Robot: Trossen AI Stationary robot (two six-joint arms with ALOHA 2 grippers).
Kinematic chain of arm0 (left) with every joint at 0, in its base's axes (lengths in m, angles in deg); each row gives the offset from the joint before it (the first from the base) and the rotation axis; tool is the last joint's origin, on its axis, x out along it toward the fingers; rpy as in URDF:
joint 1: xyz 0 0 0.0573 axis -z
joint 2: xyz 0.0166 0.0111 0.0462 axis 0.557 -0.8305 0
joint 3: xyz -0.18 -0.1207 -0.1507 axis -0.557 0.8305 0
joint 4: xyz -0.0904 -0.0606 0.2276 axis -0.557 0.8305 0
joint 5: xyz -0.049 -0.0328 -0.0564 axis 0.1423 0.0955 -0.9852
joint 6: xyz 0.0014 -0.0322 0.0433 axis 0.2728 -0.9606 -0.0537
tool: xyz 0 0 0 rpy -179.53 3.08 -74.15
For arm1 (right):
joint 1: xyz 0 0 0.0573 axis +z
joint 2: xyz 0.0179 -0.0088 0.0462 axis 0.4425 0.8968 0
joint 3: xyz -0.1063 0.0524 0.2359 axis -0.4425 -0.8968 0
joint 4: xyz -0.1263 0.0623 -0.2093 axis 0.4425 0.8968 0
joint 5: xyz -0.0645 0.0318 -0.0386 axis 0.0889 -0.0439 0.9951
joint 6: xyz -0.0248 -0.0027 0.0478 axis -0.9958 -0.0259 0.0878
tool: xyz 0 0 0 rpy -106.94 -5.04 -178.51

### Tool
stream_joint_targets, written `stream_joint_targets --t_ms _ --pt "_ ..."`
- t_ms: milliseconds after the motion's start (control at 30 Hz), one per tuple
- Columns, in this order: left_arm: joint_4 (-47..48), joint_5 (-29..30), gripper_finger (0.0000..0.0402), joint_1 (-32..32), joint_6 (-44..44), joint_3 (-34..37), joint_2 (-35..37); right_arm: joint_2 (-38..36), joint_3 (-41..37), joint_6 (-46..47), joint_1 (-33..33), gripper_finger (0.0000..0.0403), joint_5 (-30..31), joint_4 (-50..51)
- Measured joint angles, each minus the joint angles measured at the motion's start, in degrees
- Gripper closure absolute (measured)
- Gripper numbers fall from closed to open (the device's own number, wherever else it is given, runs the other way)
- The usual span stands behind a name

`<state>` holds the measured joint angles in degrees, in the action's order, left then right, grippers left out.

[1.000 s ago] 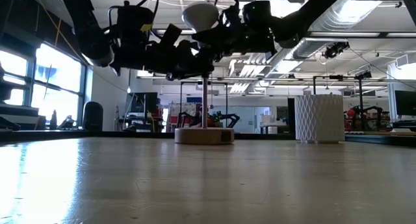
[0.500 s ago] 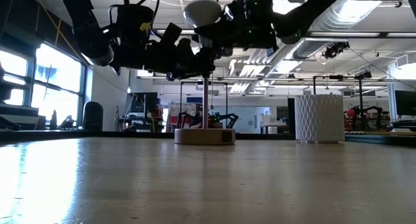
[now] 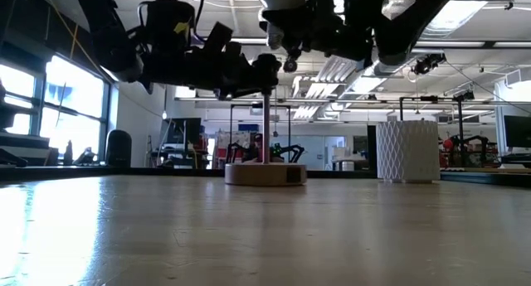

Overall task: Screw lightbulb
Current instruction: Insert the lightbulb into the lamp

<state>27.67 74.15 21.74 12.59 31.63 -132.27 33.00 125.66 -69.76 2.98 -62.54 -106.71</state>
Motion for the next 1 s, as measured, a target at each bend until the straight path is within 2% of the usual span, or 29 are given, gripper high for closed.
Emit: stream_joint_targets --t_ms 167,433,667,833,1000 --pt "-0.31 -0.72 0.026 0.77 -0.02 0.05 -0.02 0.25 0.42 0.64 0.51 0.0269 0.49 0.14" --pt "-0.22 -1.09 0.026 2.26 -0.48 0.05 -0.02 2.07 1.9 0.67 2.15 0.0269 -4.88 3.21" --pt "0.2 -3.92 0.026 3.49 -1.13 0.05 -0.02 2.47 1.9 0.65 2.7 0.0269 -6.11 4.68" --pt "0.28 -4.99 0.026 3.98 -0.89 0.03 -0.02 2.49 1.9 1.28 2.95 0.0269 -10.74 6.24" --pt "0.4 -7.72 0.026 4.06 -1.17 0.01 -0.02 2.49 1.9 -0.45 3.21 0.0269 -11.73 8.94"
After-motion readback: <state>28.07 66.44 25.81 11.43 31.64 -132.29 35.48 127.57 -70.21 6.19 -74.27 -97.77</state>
